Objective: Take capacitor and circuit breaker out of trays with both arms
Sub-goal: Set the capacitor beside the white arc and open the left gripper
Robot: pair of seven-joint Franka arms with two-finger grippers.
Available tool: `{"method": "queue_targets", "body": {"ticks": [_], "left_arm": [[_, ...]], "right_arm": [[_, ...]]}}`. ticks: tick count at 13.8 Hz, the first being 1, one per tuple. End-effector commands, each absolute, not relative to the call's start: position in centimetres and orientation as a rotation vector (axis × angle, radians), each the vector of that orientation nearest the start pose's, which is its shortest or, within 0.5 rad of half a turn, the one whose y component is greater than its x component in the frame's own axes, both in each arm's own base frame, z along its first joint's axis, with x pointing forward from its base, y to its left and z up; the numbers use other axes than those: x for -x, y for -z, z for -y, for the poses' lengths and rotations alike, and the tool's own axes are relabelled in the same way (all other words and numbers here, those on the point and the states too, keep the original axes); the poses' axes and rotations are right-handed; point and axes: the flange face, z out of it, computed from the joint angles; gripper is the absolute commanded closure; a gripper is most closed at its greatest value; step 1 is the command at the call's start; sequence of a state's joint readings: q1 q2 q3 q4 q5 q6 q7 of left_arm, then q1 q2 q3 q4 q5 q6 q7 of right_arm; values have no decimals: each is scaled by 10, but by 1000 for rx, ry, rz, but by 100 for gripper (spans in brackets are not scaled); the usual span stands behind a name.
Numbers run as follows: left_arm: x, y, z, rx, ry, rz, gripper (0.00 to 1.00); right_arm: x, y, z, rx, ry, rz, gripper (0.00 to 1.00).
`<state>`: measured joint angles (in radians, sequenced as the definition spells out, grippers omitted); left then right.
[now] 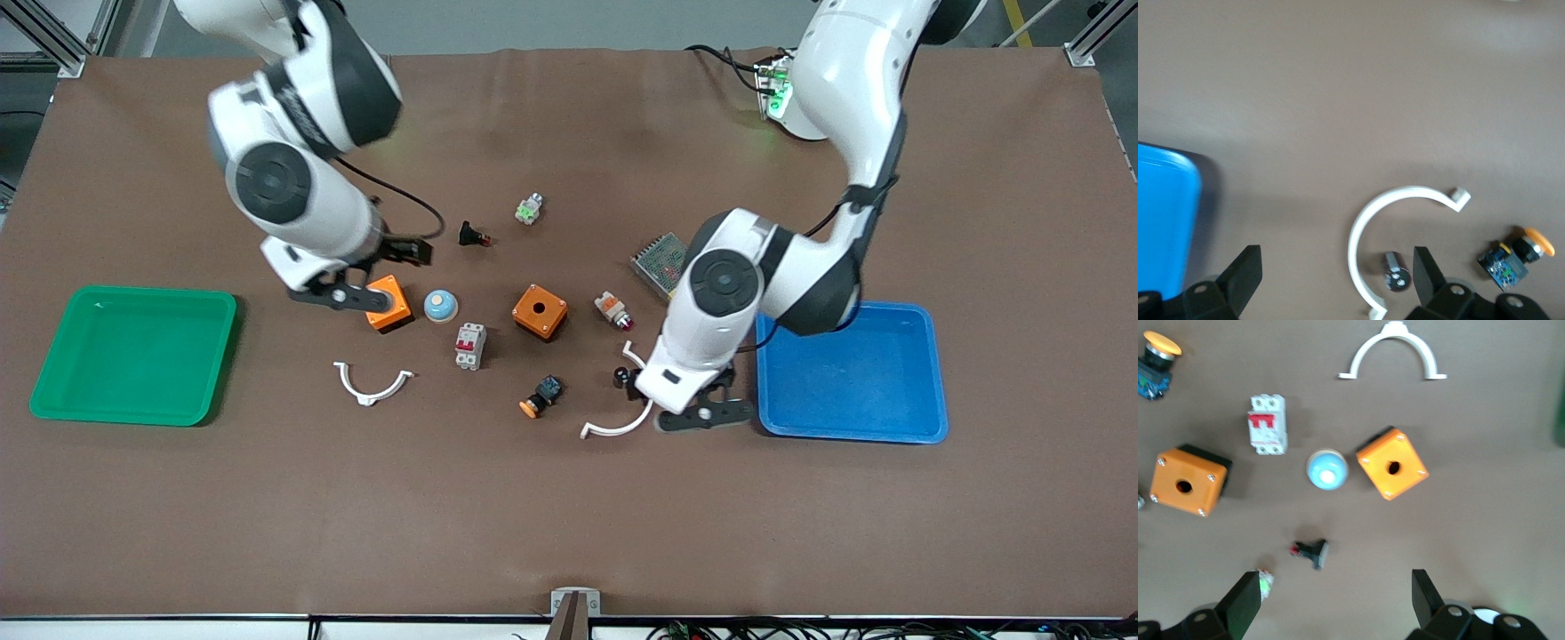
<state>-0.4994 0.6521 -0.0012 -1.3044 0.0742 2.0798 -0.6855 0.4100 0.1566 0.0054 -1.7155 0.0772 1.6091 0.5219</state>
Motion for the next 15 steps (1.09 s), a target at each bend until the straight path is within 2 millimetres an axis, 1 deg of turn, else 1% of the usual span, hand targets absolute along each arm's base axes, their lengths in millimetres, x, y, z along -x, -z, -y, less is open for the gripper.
{"method": "queue_targets", "body": {"ticks": [1,2,3,4,5,6,7,8,9,10,11,12,13,15], "left_arm": [[-665,-419,296,3113,246,214,0],[-665,-436,282,3102,236,180,0],[-667,-450,260,3093,223,187,0],[-670,-472,233,3090,236,189,0],[-670,-486,211,3085,219,159,0],[-664,-501,195,3072,170,117,0],[-656,-516,186,3063,136,103,0],[-650,-535,169,3060,132,129,0],[-643,-555,150,3059,126,142,0],[-633,-571,138,3055,99,120,0],[-625,-584,124,3049,74,113,0],[-620,-599,105,3050,86,130,0],[-617,-610,90,3057,106,132,0],[-606,-633,63,3067,139,79,0]], "right_arm": [[-510,-498,-185,3113,-422,-119,0],[-509,-508,-161,3099,-406,-72,0],[-512,-515,-137,3085,-388,-44,0],[-515,-523,-113,3072,-367,-3,0],[-517,-532,-91,3061,-335,39,0],[-520,-539,-68,3052,-304,73,0],[-523,-542,-51,3051,-288,88,0],[-526,-551,-36,3048,-258,99,0],[-527,-558,-25,3047,-236,110,0],[-529,-568,-17,3049,-208,107,0],[-530,-580,-15,3059,-193,109,0],[-529,-592,-13,3081,-185,110,0],[-529,-606,-13,3101,-173,111,0],[-528,-627,-13,3105,-135,115,0]]}}
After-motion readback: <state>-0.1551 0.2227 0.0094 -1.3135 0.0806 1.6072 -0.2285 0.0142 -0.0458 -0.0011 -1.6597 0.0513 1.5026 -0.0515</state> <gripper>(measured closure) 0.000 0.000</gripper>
